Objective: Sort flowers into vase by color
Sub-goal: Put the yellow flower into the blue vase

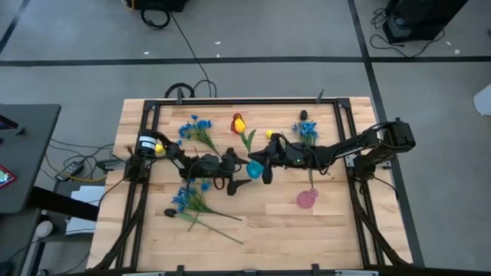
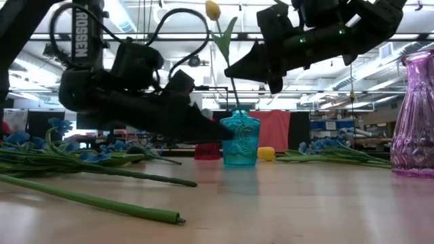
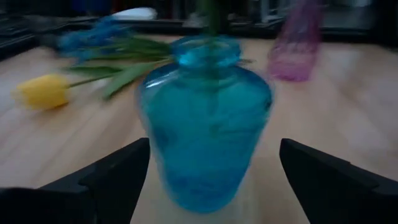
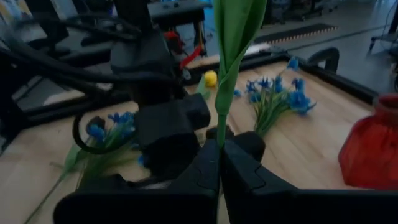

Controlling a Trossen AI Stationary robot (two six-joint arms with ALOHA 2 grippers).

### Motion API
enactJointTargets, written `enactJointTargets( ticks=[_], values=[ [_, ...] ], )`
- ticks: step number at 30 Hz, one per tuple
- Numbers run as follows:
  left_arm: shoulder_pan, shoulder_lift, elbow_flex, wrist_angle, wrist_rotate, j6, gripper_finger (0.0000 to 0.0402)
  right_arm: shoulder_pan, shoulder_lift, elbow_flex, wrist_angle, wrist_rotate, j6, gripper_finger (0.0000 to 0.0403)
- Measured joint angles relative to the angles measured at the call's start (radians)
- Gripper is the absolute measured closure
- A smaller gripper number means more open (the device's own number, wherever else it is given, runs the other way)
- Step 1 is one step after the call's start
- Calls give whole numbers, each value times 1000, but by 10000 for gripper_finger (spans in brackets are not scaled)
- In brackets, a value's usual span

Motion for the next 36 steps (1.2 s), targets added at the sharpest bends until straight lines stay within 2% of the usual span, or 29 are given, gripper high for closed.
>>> enactJointTargets(
  ticks=[3, 19, 28, 33, 36],
  values=[
    [-1, 22, 36, -2, 56, -14, 20, 1, 0, 0, -9, -13, 3, 385],
    [0, 22, 93, -76, -39, 38, 8, 36, 0, 0, -31, -16, -33, 376],
    [0, 22, 114, -100, -28, 91, 11, 39, 0, 0, -68, -16, -36, 373],
    [0, 22, 113, -114, -28, 96, 13, 41, 0, 1, -119, -13, -14, 349],
    [0, 22, 113, -125, -28, 114, 33, 45, 0, 0, -119, -13, -14, 324]
  ],
)
